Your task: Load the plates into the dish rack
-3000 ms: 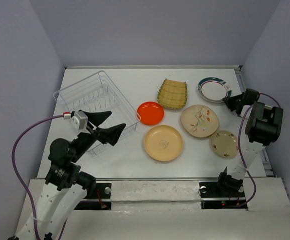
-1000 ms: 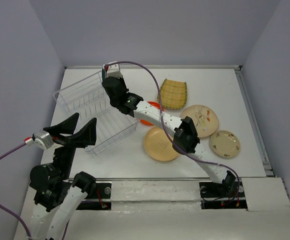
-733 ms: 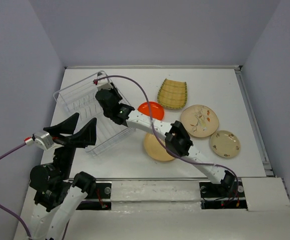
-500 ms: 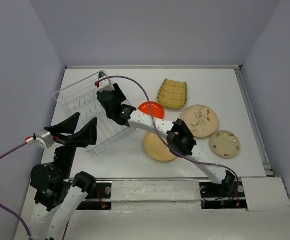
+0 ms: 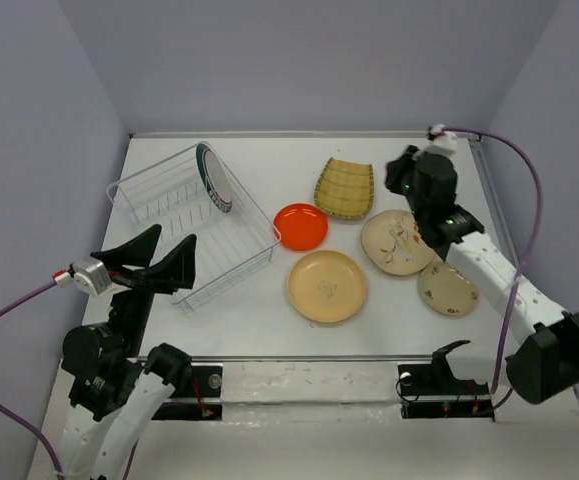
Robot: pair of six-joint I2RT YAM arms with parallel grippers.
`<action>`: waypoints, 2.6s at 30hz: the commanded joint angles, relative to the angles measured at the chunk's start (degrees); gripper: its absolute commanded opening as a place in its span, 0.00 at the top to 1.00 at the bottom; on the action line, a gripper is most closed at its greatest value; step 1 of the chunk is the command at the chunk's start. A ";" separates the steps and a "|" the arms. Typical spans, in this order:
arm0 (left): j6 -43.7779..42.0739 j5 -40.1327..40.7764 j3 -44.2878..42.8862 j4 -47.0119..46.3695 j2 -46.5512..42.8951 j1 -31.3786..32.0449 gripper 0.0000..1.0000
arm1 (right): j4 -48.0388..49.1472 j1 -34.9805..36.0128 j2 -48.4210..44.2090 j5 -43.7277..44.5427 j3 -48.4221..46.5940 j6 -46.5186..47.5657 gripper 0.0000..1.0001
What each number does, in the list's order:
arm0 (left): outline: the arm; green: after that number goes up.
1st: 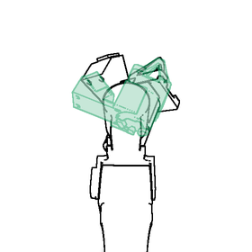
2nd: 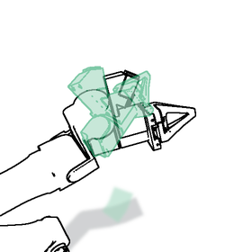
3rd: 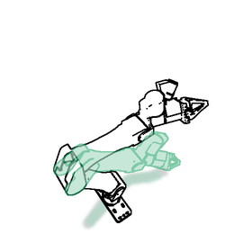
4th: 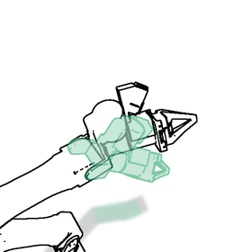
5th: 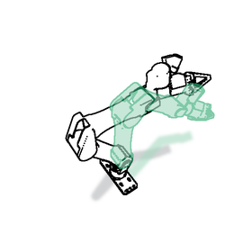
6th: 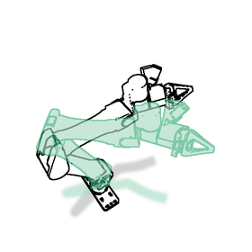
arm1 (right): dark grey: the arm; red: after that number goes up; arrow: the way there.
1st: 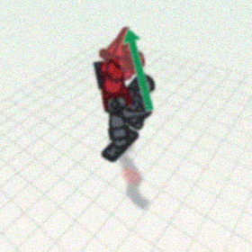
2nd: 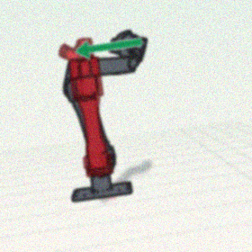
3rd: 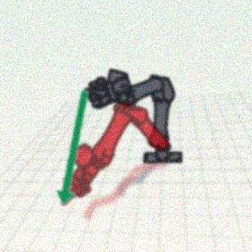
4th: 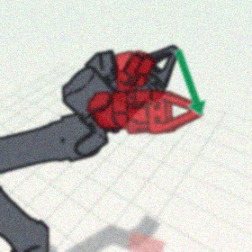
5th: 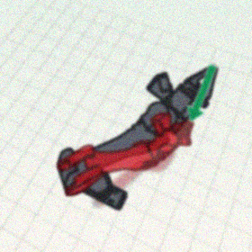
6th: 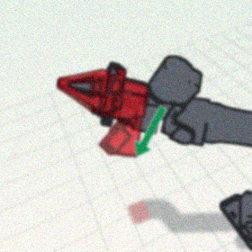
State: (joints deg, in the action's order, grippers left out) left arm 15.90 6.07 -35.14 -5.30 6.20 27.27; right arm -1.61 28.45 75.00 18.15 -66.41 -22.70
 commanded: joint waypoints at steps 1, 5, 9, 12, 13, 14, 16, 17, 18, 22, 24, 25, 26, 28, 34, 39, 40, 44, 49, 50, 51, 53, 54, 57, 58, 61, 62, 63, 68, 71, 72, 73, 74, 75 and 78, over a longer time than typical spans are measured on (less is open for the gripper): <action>-0.70 -0.52 0.24 -3.05 -0.13 0.24 0.01 | -4.89 -21.60 -12.73 -17.06 20.77 -11.57 0.83; -0.52 -1.06 0.33 -3.31 0.13 0.16 0.01 | -5.25 -33.96 -15.76 -26.58 29.05 -11.23 0.69; -0.70 -0.62 0.42 -3.14 0.39 0.24 0.01 | -4.29 -43.73 -12.00 -30.80 31.26 -9.12 0.54; -0.61 -1.05 0.33 -3.23 0.48 0.24 0.01 | -2.27 -46.81 -6.20 -34.30 30.55 -7.63 0.50; -0.61 -1.06 0.42 -3.23 0.48 0.24 0.01 | -1.83 -46.82 -4.79 -35.19 30.03 -7.45 0.49; -0.61 -1.06 0.42 -3.23 0.40 0.24 0.01 | -1.56 -46.82 -3.56 -35.03 30.03 -7.27 0.49; -0.61 -1.05 0.42 -3.23 0.22 0.33 0.01 | 0.81 -46.82 -0.83 -33.89 30.37 -7.19 0.47; -0.61 -1.14 0.33 -3.23 0.22 0.33 0.01 | 0.90 -46.82 0.13 -34.06 30.38 -7.01 0.46; -0.52 -1.14 0.42 -3.31 0.05 0.42 0.01 | 1.16 -46.82 1.10 -34.76 29.59 -6.75 0.45; -0.52 -1.41 0.51 -3.31 -0.04 0.68 0.01 | 4.15 -46.82 6.11 -40.20 28.27 -6.13 0.45; -0.61 -1.23 0.42 -3.31 -0.13 0.77 0.01 | 4.42 -46.82 9.01 -42.05 27.66 -5.69 0.45; -0.61 -1.23 0.51 -3.31 -0.13 0.77 0.01 | 5.03 -46.82 9.80 -43.10 27.48 -5.69 0.45; -0.61 -1.32 0.42 -3.31 -0.22 0.77 0.01 | 5.47 -46.82 11.55 -43.90 27.39 -5.60 0.46; -0.61 -1.41 0.42 -3.31 -0.04 0.95 0.01 | 6.26 -46.82 13.32 -46.53 26.95 -5.69 0.48; -0.70 -1.14 0.42 -3.31 0.04 1.21 0.01 | 8.81 -46.82 18.42 -50.40 26.42 -6.39 0.52; -0.96 -0.88 0.42 -3.23 0.04 1.21 0.01 | 10.22 -46.82 21.06 -52.08 26.25 -7.10 0.68; -1.05 -0.27 0.33 -3.05 0.04 1.12 0.01 | 10.22 -46.82 20.71 -50.69 26.33 -7.44 0.72; -1.14 -0.26 0.24 -3.05 0.13 1.12 0.01 | 9.61 -46.82 18.00 -46.55 26.86 -7.98 0.91; -1.22 -0.09 0.24 -2.87 0.40 1.12 0.01 | 2.15 -46.82 6.23 -35.41 25.29 -7.98 0.93; -1.14 0.00 0.33 -2.96 0.40 1.12 0.01 | 0.65 -46.82 4.03 -33.99 24.76 -7.98 0.93; -1.14 -0.09 0.24 -2.96 0.48 1.04 0.01 | -1.45 -46.82 1.84 -32.75 24.14 -7.89 0.93; -1.14 -0.18 0.24 -2.87 0.66 1.03 0.01 | -4.71 -46.82 -5.10 -29.85 22.48 -7.62 0.93; -1.14 -0.09 0.16 -2.87 0.75 1.03 0.01 | -5.68 -46.82 -7.39 -29.32 21.77 -7.71 0.93; -0.96 -0.09 0.24 -2.79 0.75 0.86 0.01 | -9.02 -45.95 -15.13 -28.44 17.92 -7.54 0.93; -1.13 -0.09 0.07 -2.79 0.92 0.68 0.01 | -10.59 -43.76 -17.85 -27.13 16.59 -7.10 0.93; -1.66 1.05 -0.37 -2.17 1.19 -0.11 0.01 | -13.07 -39.01 -20.24 -25.37 10.36 -6.92 0.93; -1.92 2.01 -0.72 -1.65 1.45 -0.46 0.01 | -13.51 -35.17 -20.68 -23.71 8.60 -7.01 0.93; -2.01 2.37 -0.90 -1.38 1.45 -0.72 0.01 | -13.77 -33.04 -20.69 -22.73 6.75 -7.01 0.93; -1.58 3.42 -2.39 -0.59 3.99 -2.65 0.01 | -13.60 -18.02 -15.44 -15.61 -7.13 -6.83 0.93; -0.96 4.74 -3.88 0.03 5.58 -3.53 0.01 | -11.67 -5.45 -10.60 -8.86 -16.35 -4.47 0.93; -0.79 5.18 -4.24 0.20 6.19 -3.71 0.01 | -11.14 0.15 -6.31 -6.92 -19.16 -3.42 0.93; -0.35 5.97 -4.50 0.38 6.28 -3.97 0.01 | -11.14 2.55 -3.75 -5.42 -22.24 -1.58 0.93; -0.17 6.50 -4.94 0.47 6.46 -4.06 0.01 | -11.05 4.75 -1.11 -3.41 -25.31 -0.69 0.93; -0.08 7.03 -5.03 0.64 6.55 -4.41 0.01 | -11.05 6.69 4.48 -2.52 -31.96 0.28 0.93; 0.10 13.24 -5.82 2.13 6.64 -5.20 0.01 | -13.23 13.46 13.74 2.14 -47.01 4.32 0.93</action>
State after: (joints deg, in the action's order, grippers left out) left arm 15.59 11.46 -37.74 -2.24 12.32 23.14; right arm -22.44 36.16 82.19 11.75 -97.80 -22.50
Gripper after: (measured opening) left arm 0.990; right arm 0.132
